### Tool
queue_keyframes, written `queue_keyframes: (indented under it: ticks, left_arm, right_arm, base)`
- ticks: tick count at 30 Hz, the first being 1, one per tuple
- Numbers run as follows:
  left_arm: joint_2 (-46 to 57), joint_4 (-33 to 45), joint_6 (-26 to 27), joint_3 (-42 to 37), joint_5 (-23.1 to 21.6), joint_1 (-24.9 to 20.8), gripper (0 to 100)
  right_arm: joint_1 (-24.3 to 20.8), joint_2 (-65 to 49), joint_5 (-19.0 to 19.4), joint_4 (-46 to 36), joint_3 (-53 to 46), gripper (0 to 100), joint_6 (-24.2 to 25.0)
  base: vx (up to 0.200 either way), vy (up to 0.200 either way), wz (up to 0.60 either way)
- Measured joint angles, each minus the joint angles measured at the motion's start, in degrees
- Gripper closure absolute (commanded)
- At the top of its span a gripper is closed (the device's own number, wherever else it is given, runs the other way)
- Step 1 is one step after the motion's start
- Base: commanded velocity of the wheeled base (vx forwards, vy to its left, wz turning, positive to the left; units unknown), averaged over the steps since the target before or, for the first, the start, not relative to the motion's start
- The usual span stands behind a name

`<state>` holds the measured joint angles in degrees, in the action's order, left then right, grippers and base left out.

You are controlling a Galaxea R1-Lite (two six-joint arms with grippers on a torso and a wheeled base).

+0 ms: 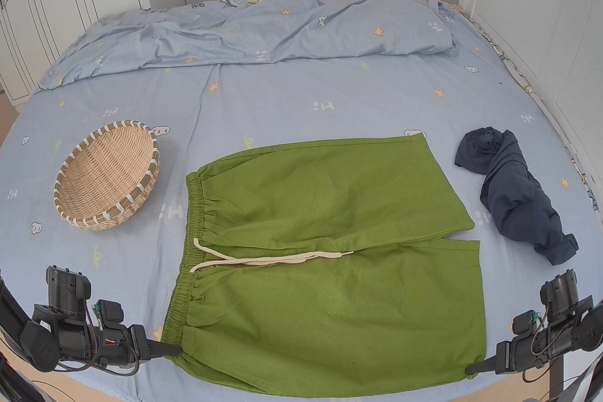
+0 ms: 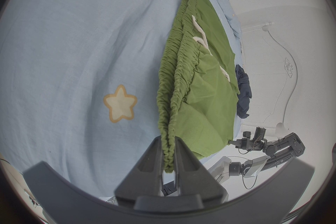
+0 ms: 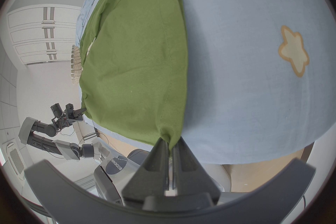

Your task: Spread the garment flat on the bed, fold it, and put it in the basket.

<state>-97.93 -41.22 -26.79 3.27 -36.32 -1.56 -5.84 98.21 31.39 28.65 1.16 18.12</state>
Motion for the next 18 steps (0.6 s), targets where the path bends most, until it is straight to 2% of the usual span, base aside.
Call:
queue_keyframes:
  ticks: [5,9,12,18]
  left_arm:
    - [1.56,0.22,-3.34,0.15,0.0,-0.2,100]
    - [4.73,1.69,-13.82,2.21,0.2,-1.3,100]
    - [7.3,5.8,-19.05,5.63,0.71,-2.57,100]
    - [9.97,17.38,-20.07,14.9,2.73,-3.67,100]
  right_arm:
    - [-0.02,-1.95,-0.05,-0.21,0.18,100,0.17]
    - [-0.2,-6.1,-0.11,-2.77,2.3,100,0.49]
    - [-0.13,-9.46,-0.3,-7.44,7.3,100,0.6]
    - [0.02,-13.29,-0.66,-16.51,18.85,100,0.66]
  base:
    - [0.0,0.0,0.0]
    - [0.0,0.0,0.0]
    - [0.0,0.0,0.0]
    - [0.0,0.0,0.0]
